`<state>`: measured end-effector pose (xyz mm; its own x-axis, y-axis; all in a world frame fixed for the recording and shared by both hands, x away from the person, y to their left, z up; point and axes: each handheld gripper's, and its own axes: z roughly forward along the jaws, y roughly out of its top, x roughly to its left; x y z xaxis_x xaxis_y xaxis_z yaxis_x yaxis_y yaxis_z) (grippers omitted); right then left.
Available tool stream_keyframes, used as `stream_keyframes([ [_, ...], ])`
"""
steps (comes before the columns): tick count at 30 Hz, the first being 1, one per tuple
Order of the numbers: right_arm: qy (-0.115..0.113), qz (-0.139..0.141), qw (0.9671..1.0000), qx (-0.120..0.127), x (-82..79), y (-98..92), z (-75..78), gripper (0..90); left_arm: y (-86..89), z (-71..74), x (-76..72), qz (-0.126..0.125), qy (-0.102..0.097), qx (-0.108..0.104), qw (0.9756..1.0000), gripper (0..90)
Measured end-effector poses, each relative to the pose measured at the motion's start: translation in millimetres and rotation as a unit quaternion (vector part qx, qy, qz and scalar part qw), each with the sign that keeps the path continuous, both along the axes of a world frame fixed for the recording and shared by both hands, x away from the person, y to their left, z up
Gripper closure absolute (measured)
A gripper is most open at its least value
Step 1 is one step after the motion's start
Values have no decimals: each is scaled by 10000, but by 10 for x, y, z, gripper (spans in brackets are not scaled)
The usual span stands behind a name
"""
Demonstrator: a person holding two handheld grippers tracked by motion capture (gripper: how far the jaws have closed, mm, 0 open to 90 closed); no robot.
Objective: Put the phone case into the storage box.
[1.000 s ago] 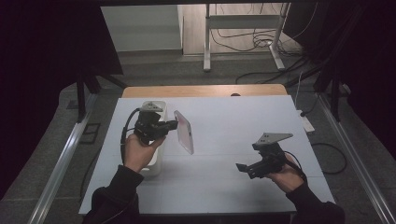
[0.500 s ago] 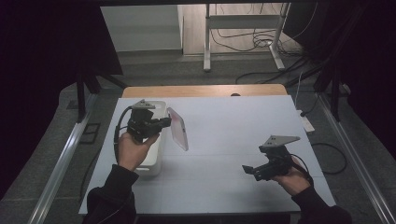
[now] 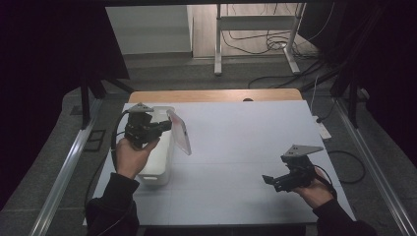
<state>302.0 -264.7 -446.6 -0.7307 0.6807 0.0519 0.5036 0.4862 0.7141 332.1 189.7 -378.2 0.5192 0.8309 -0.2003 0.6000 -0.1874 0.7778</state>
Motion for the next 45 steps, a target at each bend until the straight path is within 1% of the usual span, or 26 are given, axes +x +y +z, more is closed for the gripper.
stream_keyframes([
  [11,-54,-164,9998,-25,-40,-127,-11,0,130,26,-14,192,-21,-12,9998,880],
  [13,-47,-211,9998,-17,-50,-152,-13,0,150,30,-14,218,-28,23,9998,880],
  [16,-40,-270,9996,-6,-64,-191,-17,0,183,31,-16,280,-23,3,9996,881],
  [24,-28,-361,9993,-24,-99,-266,-24,0,286,32,-20,437,-50,33,9990,880],
  [35,17,-567,9984,-69,-149,-393,-42,0,434,-20,-7,677,-5,9,9977,880],
  [39,4,-609,9981,-50,-172,-436,-40,0,467,-36,1,722,22,11,9974,881],
  [45,-4,-725,9973,-101,-219,-514,-38,0,512,-52,10,797,39,-1,9968,881],
])
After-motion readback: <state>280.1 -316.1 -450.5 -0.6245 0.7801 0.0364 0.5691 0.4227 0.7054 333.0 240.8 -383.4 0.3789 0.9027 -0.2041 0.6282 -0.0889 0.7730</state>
